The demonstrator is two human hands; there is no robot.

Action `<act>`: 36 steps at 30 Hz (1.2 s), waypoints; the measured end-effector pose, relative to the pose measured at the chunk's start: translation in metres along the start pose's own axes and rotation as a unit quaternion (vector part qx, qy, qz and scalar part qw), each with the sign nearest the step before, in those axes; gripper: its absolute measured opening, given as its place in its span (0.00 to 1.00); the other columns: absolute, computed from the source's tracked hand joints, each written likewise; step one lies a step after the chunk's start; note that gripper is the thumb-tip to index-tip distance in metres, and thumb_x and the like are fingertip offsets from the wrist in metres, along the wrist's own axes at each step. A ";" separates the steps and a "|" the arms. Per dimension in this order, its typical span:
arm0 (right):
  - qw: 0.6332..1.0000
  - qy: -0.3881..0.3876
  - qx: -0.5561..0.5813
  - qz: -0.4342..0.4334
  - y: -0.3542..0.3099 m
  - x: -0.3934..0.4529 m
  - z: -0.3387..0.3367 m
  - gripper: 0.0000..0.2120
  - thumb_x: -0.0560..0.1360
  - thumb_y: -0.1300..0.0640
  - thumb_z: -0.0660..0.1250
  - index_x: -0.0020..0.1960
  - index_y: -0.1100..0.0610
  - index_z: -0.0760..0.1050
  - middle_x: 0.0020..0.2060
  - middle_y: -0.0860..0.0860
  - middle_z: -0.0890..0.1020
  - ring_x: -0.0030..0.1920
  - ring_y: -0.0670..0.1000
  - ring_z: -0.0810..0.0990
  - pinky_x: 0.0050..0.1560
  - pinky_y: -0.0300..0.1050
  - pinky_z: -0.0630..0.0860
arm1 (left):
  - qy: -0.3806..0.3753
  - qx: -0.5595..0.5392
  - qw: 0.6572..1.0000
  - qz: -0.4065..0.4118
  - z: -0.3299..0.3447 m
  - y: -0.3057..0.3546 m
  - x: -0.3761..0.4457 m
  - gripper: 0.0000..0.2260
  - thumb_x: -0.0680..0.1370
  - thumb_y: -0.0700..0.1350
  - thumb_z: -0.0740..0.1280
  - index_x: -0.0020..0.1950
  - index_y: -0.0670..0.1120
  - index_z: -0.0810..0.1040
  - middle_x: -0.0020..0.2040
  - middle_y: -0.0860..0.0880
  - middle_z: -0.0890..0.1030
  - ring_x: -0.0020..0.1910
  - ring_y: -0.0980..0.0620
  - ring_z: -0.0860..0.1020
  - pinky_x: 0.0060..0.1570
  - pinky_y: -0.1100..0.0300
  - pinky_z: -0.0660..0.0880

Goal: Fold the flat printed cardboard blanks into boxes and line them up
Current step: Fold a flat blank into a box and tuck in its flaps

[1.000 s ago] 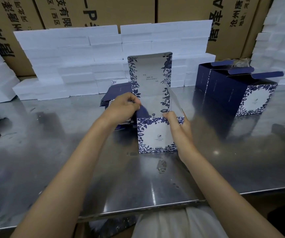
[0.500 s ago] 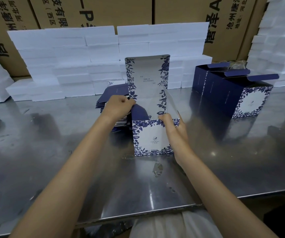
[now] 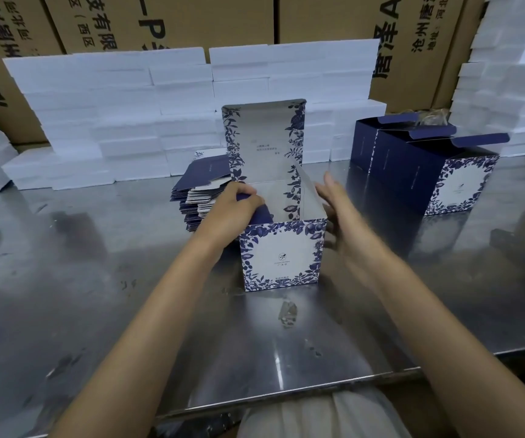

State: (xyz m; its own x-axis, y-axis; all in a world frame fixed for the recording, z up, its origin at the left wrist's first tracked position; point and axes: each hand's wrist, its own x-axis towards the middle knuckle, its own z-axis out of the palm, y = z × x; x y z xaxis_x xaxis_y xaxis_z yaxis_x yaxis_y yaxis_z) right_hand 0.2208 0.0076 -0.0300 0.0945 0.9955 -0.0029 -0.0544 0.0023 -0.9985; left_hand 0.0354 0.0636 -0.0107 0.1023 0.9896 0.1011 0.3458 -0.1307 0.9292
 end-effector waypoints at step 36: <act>0.947 -0.028 -0.320 0.007 -0.039 0.047 -0.013 0.22 0.83 0.45 0.62 0.33 0.51 0.63 0.20 0.43 0.66 0.22 0.46 0.61 0.24 0.36 0.58 | -0.081 0.065 0.995 -0.003 -0.006 0.000 0.002 0.07 0.82 0.46 0.63 0.60 0.52 0.73 0.66 0.44 0.72 0.44 0.55 0.77 0.35 0.68 0.68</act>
State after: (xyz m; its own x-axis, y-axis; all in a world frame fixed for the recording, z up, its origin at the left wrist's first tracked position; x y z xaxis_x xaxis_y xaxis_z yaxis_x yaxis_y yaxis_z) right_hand 0.2404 0.0532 0.0080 0.0439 0.9986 -0.0309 0.5594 -0.0502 -0.8274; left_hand 0.0299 0.0660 -0.0084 0.2442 0.9693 0.0269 0.4634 -0.1411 0.8748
